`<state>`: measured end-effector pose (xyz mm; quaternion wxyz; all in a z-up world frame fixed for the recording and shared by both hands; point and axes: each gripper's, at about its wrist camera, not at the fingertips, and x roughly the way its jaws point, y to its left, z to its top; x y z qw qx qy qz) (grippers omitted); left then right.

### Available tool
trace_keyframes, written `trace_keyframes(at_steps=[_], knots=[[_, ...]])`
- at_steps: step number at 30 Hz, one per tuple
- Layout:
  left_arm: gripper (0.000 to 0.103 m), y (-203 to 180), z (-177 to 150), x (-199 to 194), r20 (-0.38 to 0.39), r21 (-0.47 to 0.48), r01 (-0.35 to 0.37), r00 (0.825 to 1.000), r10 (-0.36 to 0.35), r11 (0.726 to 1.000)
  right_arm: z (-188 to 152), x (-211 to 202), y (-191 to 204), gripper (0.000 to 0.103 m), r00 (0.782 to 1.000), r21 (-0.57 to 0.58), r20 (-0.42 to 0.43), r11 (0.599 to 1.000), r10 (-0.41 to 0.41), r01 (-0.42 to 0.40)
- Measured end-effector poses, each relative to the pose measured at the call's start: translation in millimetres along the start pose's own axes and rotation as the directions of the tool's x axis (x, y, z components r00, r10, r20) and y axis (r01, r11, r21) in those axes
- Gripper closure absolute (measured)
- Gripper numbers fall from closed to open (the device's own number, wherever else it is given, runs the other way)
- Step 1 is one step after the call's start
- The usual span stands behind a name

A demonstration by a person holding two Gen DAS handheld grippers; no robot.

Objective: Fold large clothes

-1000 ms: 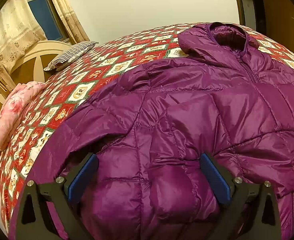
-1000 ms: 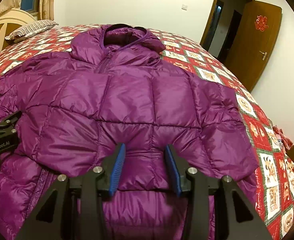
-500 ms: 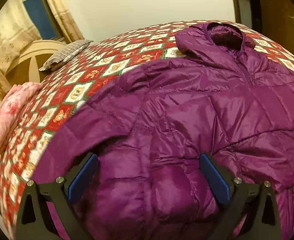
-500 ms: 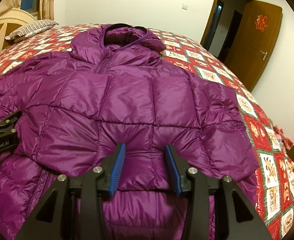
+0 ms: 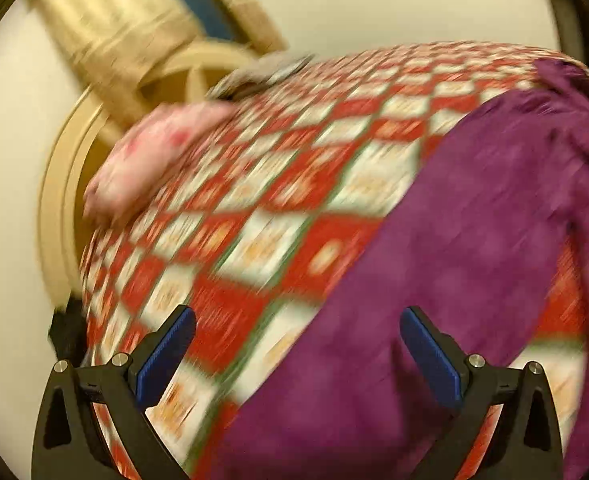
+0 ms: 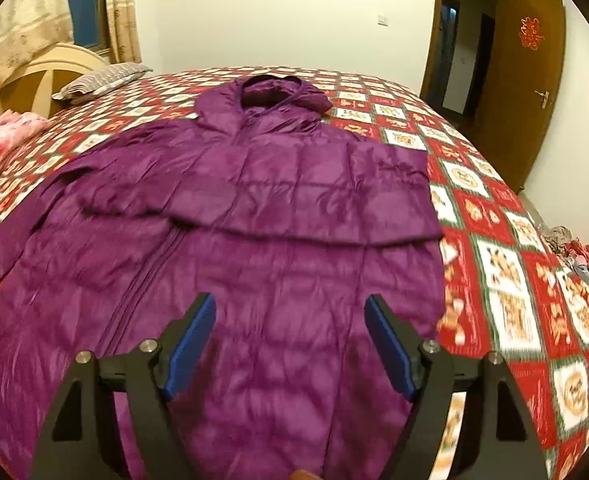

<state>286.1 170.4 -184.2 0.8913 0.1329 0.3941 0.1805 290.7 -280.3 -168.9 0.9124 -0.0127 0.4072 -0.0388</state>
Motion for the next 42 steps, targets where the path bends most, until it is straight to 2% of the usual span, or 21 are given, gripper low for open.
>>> trace_keyframes(at_steps=[3, 6, 7, 8, 10, 13, 17, 19, 22, 25, 28, 30, 33, 34, 36, 37, 38, 39, 40, 41, 42], knots=[[0.001, 23, -26, 13, -0.084, -0.075, 0.036, 0.996, -0.042, 0.997, -9, -6, 6, 0.023, 1.000, -0.006, 0.016, 1.000, 0.012, -0.011], [0.001, 34, -36, 16, -0.082, -0.185, 0.134, 0.985, -0.151, 0.974, -18, -14, 5, 0.023, 0.999, 0.014, 0.032, 1.000, 0.015, -0.016], [0.017, 33, -35, 17, -0.081, -0.202, 0.162, 0.980, -0.182, 0.966, -20, -16, 3, 0.023, 0.999, 0.023, 0.034, 1.000, 0.015, -0.016], [0.058, 31, -34, 17, -0.077, -0.214, 0.193, 0.974, -0.213, 0.958, -21, -19, 0, 0.023, 0.999, 0.033, 0.036, 0.999, 0.012, -0.014], [0.093, 23, -26, 11, -0.063, -0.205, 0.267, 0.956, -0.285, 0.942, -24, -26, -7, 0.023, 0.999, 0.050, 0.054, 0.999, -0.001, -0.002], [0.096, 10, -5, -8, 0.005, -0.135, 0.223, 0.974, -0.224, 0.965, -28, -38, -20, 0.023, 0.996, 0.091, 0.088, 0.996, -0.020, 0.012], [0.097, 9, 32, -39, 0.128, -0.094, 0.166, 0.980, -0.154, 0.982, -28, -52, -47, 0.023, 0.989, 0.163, 0.140, 0.986, -0.053, 0.029], [0.097, 0, 55, -59, 0.196, -0.070, 0.139, 0.973, -0.123, 0.988, -28, -56, -58, 0.023, 0.986, 0.192, 0.157, 0.981, -0.063, 0.032], [0.098, -16, 89, -89, 0.286, -0.025, 0.143, 0.949, -0.130, 0.989, -28, -58, -71, 0.023, 0.983, 0.222, 0.165, 0.974, -0.074, 0.036], [0.098, -60, 128, -128, 0.375, 0.055, 0.191, 0.906, -0.197, 0.980, -29, -56, -79, 0.023, 0.984, 0.243, 0.164, 0.970, -0.070, 0.029], [0.098, -117, 148, -163, 0.440, 0.143, 0.220, 0.859, -0.261, 0.965, -31, -55, -83, 0.023, 0.985, 0.259, 0.158, 0.966, -0.064, 0.021], [0.098, -163, 154, -186, 0.455, 0.210, 0.275, 0.822, -0.343, 0.938, -34, -53, -84, 0.023, 0.987, 0.264, 0.151, 0.964, -0.058, 0.017], [0.096, -217, 155, -208, 0.431, 0.265, 0.371, 0.780, -0.453, 0.890, -36, -53, -85, 0.023, 0.989, 0.263, 0.136, 0.965, -0.057, 0.019], [0.088, -232, 156, -214, 0.412, 0.284, 0.406, 0.766, -0.493, 0.868, -37, -53, -86, 0.023, 0.990, 0.261, 0.128, 0.965, -0.055, 0.020], [0.048, -256, 151, -226, 0.400, 0.310, 0.420, 0.756, -0.518, 0.853, -37, -52, -88, 0.021, 0.993, 0.252, 0.110, 0.967, -0.050, 0.021], [0.015, -260, 146, -234, 0.427, 0.312, 0.407, 0.747, -0.509, 0.859, -37, -53, -89, 0.019, 0.993, 0.247, 0.104, 0.969, -0.052, 0.024], [0.007, -261, 141, -241, 0.476, 0.313, 0.391, 0.724, -0.500, 0.865, -36, -53, -90, 0.014, 0.993, 0.242, 0.102, 0.970, -0.053, 0.027], [0.007, -259, 133, -250, 0.527, 0.319, 0.376, 0.693, -0.493, 0.870, -35, -55, -90, 0.011, 0.993, 0.237, 0.103, 0.971, -0.054, 0.028], [0.007, -257, 130, -253, 0.546, 0.329, 0.370, 0.676, -0.494, 0.869, -34, -55, -90, 0.010, 0.993, 0.234, 0.103, 0.972, -0.053, 0.027], [0.006, -252, 127, -253, 0.558, 0.335, 0.366, 0.665, -0.496, 0.868, -32, -56, -90, 0.010, 0.994, 0.232, 0.101, 0.972, -0.048, 0.024], [0.006, -247, 125, -249, 0.565, 0.328, 0.354, 0.670, -0.482, 0.876, -29, -56, -89, 0.010, 0.994, 0.231, 0.100, 0.973, -0.040, 0.015]])
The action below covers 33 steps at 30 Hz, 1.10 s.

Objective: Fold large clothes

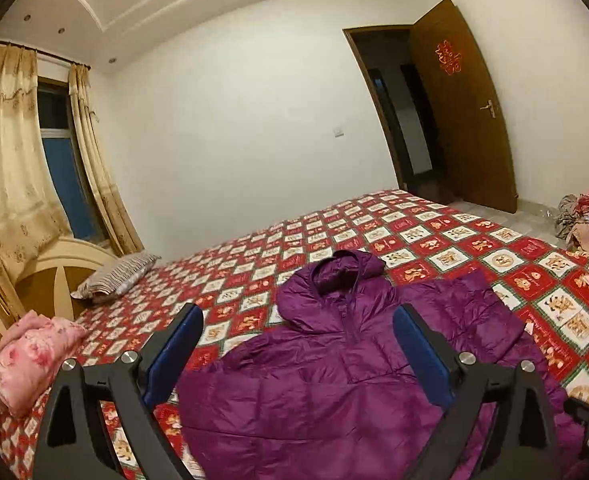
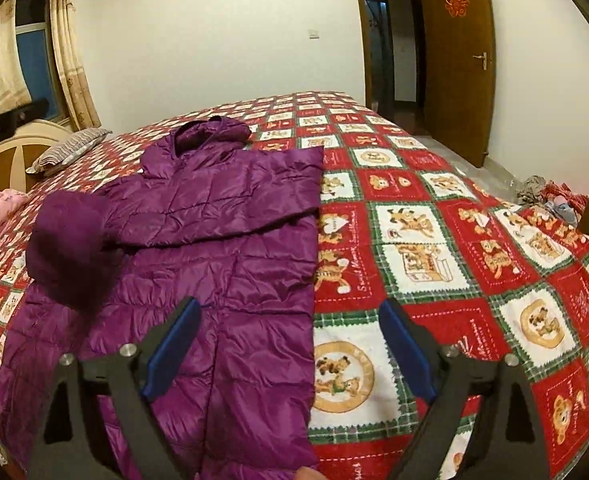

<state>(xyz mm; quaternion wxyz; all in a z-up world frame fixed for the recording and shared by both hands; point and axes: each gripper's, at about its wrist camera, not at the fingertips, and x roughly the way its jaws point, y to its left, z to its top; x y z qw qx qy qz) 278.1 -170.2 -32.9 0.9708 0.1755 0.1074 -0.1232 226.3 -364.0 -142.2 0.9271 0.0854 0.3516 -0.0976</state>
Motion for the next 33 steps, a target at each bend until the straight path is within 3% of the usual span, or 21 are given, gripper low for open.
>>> trace_keyframes(at_steps=[4, 6, 10, 13, 14, 16, 17, 18, 21, 24, 28, 33], knots=[[0.006, 39, -29, 17, -0.073, -0.017, -0.099, 0.993, 0.098, 0.995, 10, 4, 20, 0.010, 0.998, -0.020, -0.014, 0.998, 0.064, -0.064], [0.006, 66, -55, 30, -0.162, -0.040, -0.165, 0.974, 0.157, 0.985, 16, 11, 34, 0.010, 0.992, -0.025, -0.039, 0.992, 0.121, -0.122], [0.006, 107, -109, 61, -0.338, -0.075, -0.268, 0.913, 0.228, 0.961, 31, 40, 63, 0.010, 0.961, -0.003, -0.135, 0.970, 0.241, -0.244], [0.006, 123, -146, 71, -0.419, -0.086, -0.323, 0.870, 0.260, 0.943, 37, 73, 85, 0.011, 0.938, -0.005, -0.235, 0.964, 0.257, -0.265], [0.006, 128, -156, 74, -0.442, -0.087, -0.340, 0.856, 0.270, 0.936, 37, 84, 89, 0.015, 0.931, -0.002, -0.259, 0.964, 0.256, -0.266], [0.006, 129, -172, 83, -0.473, -0.083, -0.360, 0.835, 0.281, 0.929, 37, 104, 98, 0.033, 0.913, 0.011, -0.312, 0.962, 0.263, -0.273], [0.006, 129, -178, 85, -0.488, -0.081, -0.365, 0.826, 0.283, 0.927, 37, 111, 102, 0.058, 0.907, 0.009, -0.330, 0.962, 0.260, -0.273], [0.006, 129, -185, 88, -0.502, -0.079, -0.367, 0.818, 0.281, 0.927, 39, 115, 105, 0.081, 0.908, 0.002, -0.335, 0.964, 0.251, -0.266], [0.006, 131, -199, 98, -0.526, -0.063, -0.370, 0.801, 0.285, 0.927, 54, 101, 102, 0.091, 0.931, 0.006, -0.262, 0.965, 0.253, -0.260], [0.006, 135, -205, 104, -0.553, -0.072, -0.371, 0.787, 0.272, 0.926, 73, 77, 86, 0.093, 0.965, 0.010, -0.155, 0.978, 0.210, -0.211], [0.006, 132, -205, 104, -0.555, -0.069, -0.363, 0.788, 0.267, 0.929, 89, 58, 56, 0.093, 0.993, 0.024, -0.047, 0.994, 0.104, -0.103], [0.006, 129, -205, 106, -0.563, -0.044, -0.341, 0.785, 0.258, 0.939, 82, 69, 24, 0.093, 0.997, 0.070, -0.074, 0.998, 0.006, -0.001]])
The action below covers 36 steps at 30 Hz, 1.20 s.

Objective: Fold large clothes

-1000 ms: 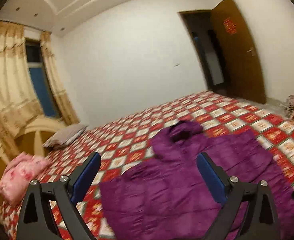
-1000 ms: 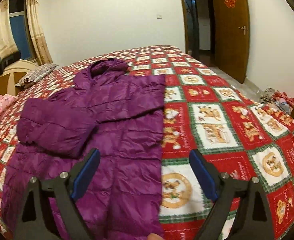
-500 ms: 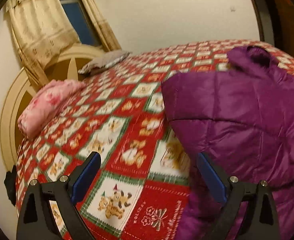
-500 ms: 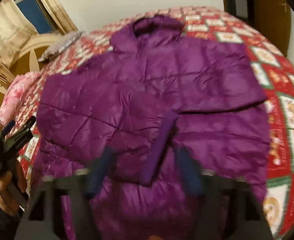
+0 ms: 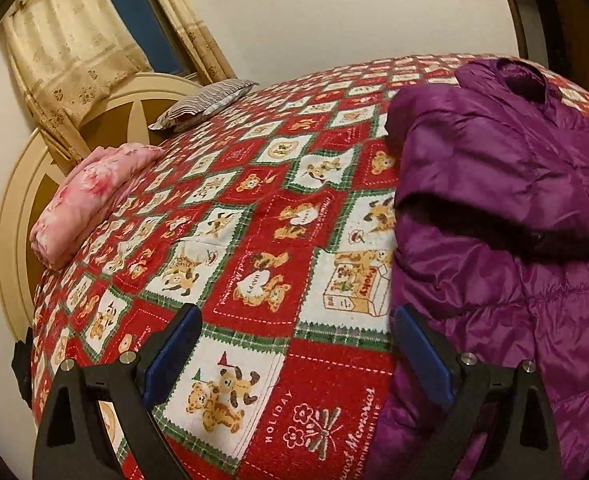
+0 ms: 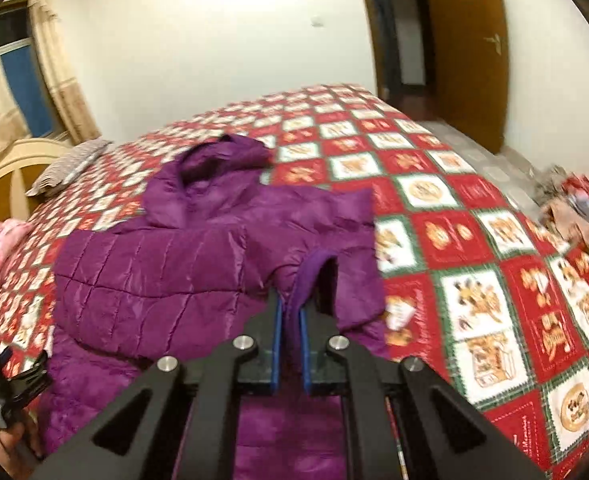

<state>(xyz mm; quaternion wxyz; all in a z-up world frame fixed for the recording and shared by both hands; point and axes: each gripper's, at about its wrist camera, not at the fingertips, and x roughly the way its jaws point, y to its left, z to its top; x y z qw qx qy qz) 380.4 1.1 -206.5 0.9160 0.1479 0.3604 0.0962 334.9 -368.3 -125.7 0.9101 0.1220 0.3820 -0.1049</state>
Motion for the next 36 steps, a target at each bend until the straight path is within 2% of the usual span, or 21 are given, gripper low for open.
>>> trace_keyframes(at_steps=[4, 6, 7, 8, 9, 12, 14, 17, 19, 21, 23, 25, 29, 36], knots=[[0.006, 0, 2, 1, -0.020, 0.028, 0.017, 1.000, -0.017, 0.999, -15, 12, -16, 0.093, 0.997, 0.016, -0.024, 0.997, -0.072, 0.073], [0.006, 4, 9, -3, -0.031, 0.021, 0.045, 0.999, -0.044, 0.999, -16, 19, -23, 0.084, 0.995, 0.013, -0.030, 0.995, -0.095, 0.096], [0.006, 7, 15, -6, -0.030, 0.014, 0.056, 0.998, -0.056, 0.998, -15, 19, -25, 0.078, 0.994, 0.009, -0.032, 0.994, -0.104, 0.104], [0.006, 11, 23, -12, -0.019, 0.003, 0.065, 0.998, -0.065, 0.998, -14, 17, -26, 0.059, 0.994, 0.010, -0.028, 0.994, -0.110, 0.110], [0.006, 14, 36, -19, 0.008, -0.006, 0.069, 0.998, -0.069, 0.998, -12, 11, -27, 0.047, 0.994, 0.024, -0.010, 0.994, -0.105, 0.105], [0.006, 13, 78, -34, 0.089, -0.018, 0.076, 0.993, -0.074, 0.997, 0, -15, -22, 0.047, 0.982, 0.039, 0.087, 0.986, -0.165, 0.162], [0.006, 4, 104, -36, 0.126, -0.027, 0.092, 0.988, -0.088, 0.995, 11, -27, -16, 0.047, 0.976, 0.057, 0.148, 0.986, -0.161, 0.154], [0.006, -23, 135, -19, 0.157, -0.038, 0.112, 0.982, -0.105, 0.993, 25, -21, 8, 0.055, 0.982, 0.006, 0.158, 0.994, -0.105, 0.106], [0.006, -43, 148, 5, 0.144, -0.035, 0.067, 0.988, -0.061, 0.997, 31, 2, 23, 0.060, 0.990, -0.031, 0.117, 0.996, -0.077, 0.081], [0.006, -63, 150, 36, 0.085, -0.014, 0.024, 0.996, -0.023, 1.000, 30, 26, 27, 0.071, 0.995, -0.037, 0.075, 0.997, -0.068, 0.071], [0.006, -77, 144, 63, 0.013, -0.005, 0.019, 1.000, -0.019, 1.000, 26, 49, 26, 0.074, 0.997, -0.041, 0.035, 0.996, -0.075, 0.076], [0.006, -88, 135, 76, -0.014, 0.012, 0.014, 1.000, -0.014, 1.000, 16, 63, 23, 0.074, 0.997, -0.043, 0.004, 0.996, -0.083, 0.083], [0.006, -99, 123, 81, 0.010, 0.038, 0.004, 1.000, -0.005, 0.999, 1, 79, 15, 0.075, 0.996, -0.055, -0.023, 0.995, -0.086, 0.085], [0.006, -106, 117, 85, 0.018, 0.056, -0.010, 1.000, 0.009, 0.998, -1, 88, 11, 0.076, 0.997, -0.036, -0.028, 0.997, -0.076, 0.075]])
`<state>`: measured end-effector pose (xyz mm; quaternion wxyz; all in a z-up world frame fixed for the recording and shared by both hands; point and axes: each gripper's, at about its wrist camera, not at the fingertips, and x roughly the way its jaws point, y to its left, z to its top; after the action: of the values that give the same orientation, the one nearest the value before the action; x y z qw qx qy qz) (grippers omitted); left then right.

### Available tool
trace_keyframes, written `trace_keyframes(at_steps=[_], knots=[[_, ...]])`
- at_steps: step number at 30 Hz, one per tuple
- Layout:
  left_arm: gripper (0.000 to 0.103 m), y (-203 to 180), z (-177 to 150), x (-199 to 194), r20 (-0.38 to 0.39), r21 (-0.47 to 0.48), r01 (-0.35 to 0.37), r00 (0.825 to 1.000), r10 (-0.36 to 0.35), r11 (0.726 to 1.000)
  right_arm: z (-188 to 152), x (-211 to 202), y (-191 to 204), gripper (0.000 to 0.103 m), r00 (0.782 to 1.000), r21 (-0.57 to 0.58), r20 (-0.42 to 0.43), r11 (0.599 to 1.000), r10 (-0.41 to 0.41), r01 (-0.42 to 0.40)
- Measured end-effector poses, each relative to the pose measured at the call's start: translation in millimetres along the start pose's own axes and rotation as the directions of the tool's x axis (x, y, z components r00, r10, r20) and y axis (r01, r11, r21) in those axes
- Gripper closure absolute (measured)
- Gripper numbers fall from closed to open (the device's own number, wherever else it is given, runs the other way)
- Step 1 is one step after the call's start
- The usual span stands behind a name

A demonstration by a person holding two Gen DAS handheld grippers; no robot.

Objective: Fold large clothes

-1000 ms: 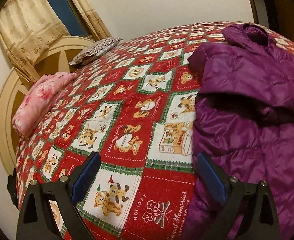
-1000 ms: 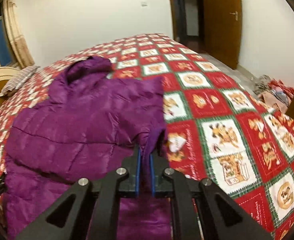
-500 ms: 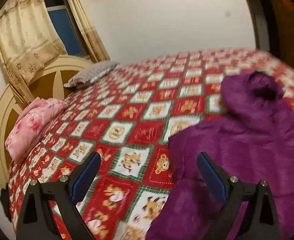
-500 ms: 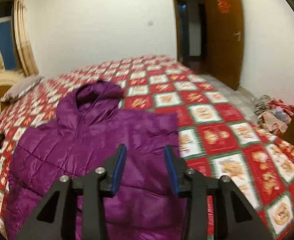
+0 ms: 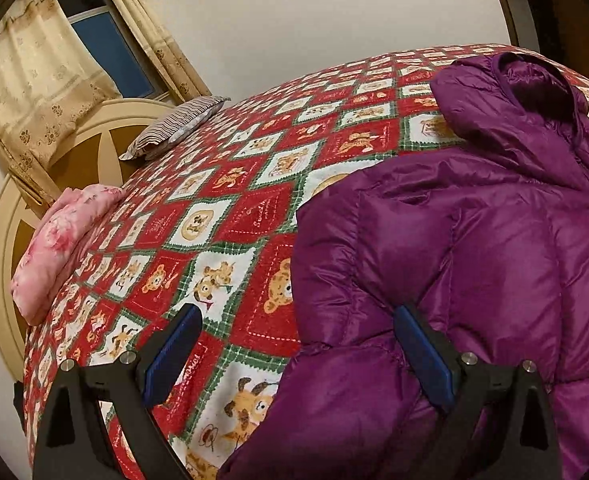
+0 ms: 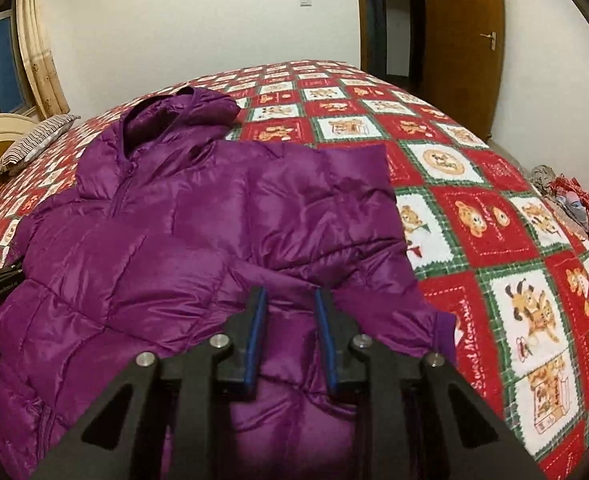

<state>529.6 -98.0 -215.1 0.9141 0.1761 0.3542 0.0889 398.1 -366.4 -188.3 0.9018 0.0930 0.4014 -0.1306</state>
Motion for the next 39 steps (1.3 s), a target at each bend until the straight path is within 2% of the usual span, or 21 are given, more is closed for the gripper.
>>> trace_keyframes(at_steps=[9, 12, 14, 17, 19, 23, 26, 28, 31, 35, 39], knots=[[0.006, 1, 0, -1, 0.003, -0.011, 0.011, 1.000, -0.011, 1.000, -1, 5, 2, 0.076, 1.000, -0.011, 0.002, 1.000, -0.015, 0.015], [0.006, 14, 8, -14, -0.014, -0.030, 0.003, 1.000, -0.003, 1.000, 1, 4, 5, 0.076, 1.000, -0.032, -0.011, 0.999, -0.026, 0.026], [0.006, 32, 19, -34, 0.023, -0.081, 0.046, 0.999, -0.044, 0.996, 7, -8, 5, 0.076, 1.000, -0.048, -0.013, 0.998, -0.028, 0.028], [0.006, 52, 47, -55, 0.102, -0.138, 0.091, 0.992, -0.077, 0.986, 29, -44, -2, 0.071, 0.996, 0.004, 0.092, 1.000, -0.013, 0.013], [0.006, 54, 63, -49, 0.101, -0.167, 0.094, 0.992, -0.078, 0.981, 52, -49, -3, 0.071, 0.993, 0.041, 0.119, 0.999, -0.008, 0.003], [0.006, 34, 74, -9, 0.005, -0.162, 0.061, 0.998, -0.061, 0.985, 84, -15, -2, 0.070, 0.994, 0.097, 0.096, 0.994, -0.053, 0.044], [0.006, 15, 66, 19, -0.063, -0.139, 0.059, 0.996, -0.069, 0.988, 85, 25, -4, 0.061, 0.997, 0.103, 0.023, 0.992, -0.074, 0.071], [0.006, 3, 54, 32, -0.088, -0.121, 0.064, 0.993, -0.075, 0.991, 75, 49, -7, 0.061, 0.995, 0.095, -0.023, 0.991, -0.094, 0.096], [0.006, -6, 44, 36, -0.081, -0.109, 0.059, 0.994, -0.068, 0.992, 63, 57, -14, 0.061, 0.996, 0.106, -0.030, 0.990, -0.086, 0.088], [0.005, -12, 42, 34, -0.062, -0.084, 0.026, 0.998, -0.032, 0.996, 62, 60, -11, 0.054, 0.996, 0.083, -0.032, 0.992, -0.089, 0.091], [0.005, -12, 40, 33, -0.054, -0.086, 0.022, 0.998, -0.027, 0.996, 61, 62, -8, 0.053, 0.994, 0.074, -0.029, 0.992, -0.102, 0.104]])
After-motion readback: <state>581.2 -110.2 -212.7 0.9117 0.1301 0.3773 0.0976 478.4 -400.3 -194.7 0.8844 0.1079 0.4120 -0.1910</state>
